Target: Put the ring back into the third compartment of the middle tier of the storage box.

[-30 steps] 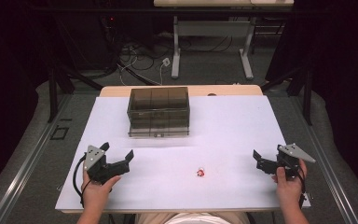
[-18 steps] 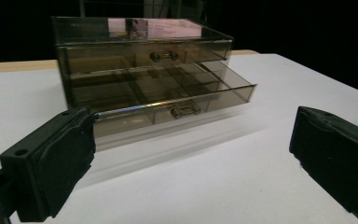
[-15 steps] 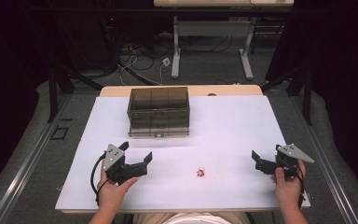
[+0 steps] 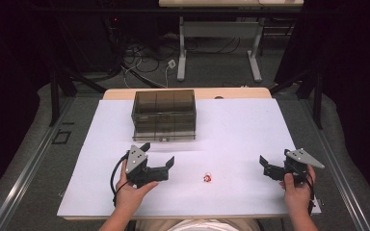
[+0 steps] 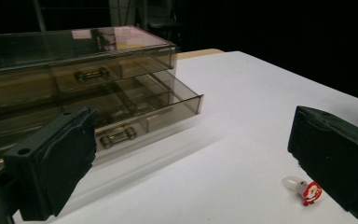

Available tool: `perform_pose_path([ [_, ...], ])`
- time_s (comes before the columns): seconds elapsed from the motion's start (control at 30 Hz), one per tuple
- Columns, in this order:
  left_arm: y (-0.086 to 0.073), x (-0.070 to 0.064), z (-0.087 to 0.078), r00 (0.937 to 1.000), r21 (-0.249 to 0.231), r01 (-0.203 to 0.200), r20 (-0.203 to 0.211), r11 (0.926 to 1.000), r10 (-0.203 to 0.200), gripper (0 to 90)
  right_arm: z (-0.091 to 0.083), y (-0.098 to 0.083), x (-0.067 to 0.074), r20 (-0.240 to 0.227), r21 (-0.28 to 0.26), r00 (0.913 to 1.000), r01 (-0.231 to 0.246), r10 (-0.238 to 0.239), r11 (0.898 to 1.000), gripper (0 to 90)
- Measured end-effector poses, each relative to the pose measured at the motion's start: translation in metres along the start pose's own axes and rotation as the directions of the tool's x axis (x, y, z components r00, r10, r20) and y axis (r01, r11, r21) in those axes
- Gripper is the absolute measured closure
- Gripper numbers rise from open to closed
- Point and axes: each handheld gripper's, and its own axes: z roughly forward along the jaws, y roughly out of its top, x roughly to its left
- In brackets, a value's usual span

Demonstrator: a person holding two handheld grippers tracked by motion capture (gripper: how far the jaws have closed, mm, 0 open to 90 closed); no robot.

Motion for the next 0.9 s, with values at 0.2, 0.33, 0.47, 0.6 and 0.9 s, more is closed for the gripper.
perform_pose_path([
  [0.2,0.005,-0.009,0.01,0.9998,-0.004,-0.018,0.009,0.9998,0.018,1.2,-0.001,0.0,0.0,-0.001,-0.002,1.0,0.007,-0.007,1.0,1.1],
  [0.33,0.01,-0.01,0.013,0.9995,-0.014,-0.026,0.014,0.9995,0.027,1.2,-0.002,-0.001,0.0,0.0,0.005,0.9999,0.011,-0.011,1.0,1.1],
  [0.47,0.014,-0.008,0.015,0.9996,-0.025,-0.028,0.006,0.9993,0.028,1.2,-0.002,-0.001,0.0,-0.006,-0.001,0.9999,0.011,-0.011,1.0,1.0],
  [0.6,0.022,-0.008,0.019,0.9996,-0.038,-0.029,0.005,0.9988,0.029,1.8,-0.003,0.0,0.002,-0.007,-0.001,0.9999,0.008,-0.008,1.0,1.0],
  [0.9,0.032,-0.018,0.032,0.9975,-0.022,-0.067,0.018,0.9975,0.068,5.4,-0.006,0.0,0.001,-0.008,-0.006,0.9999,0.007,-0.007,1.0,0.9],
])
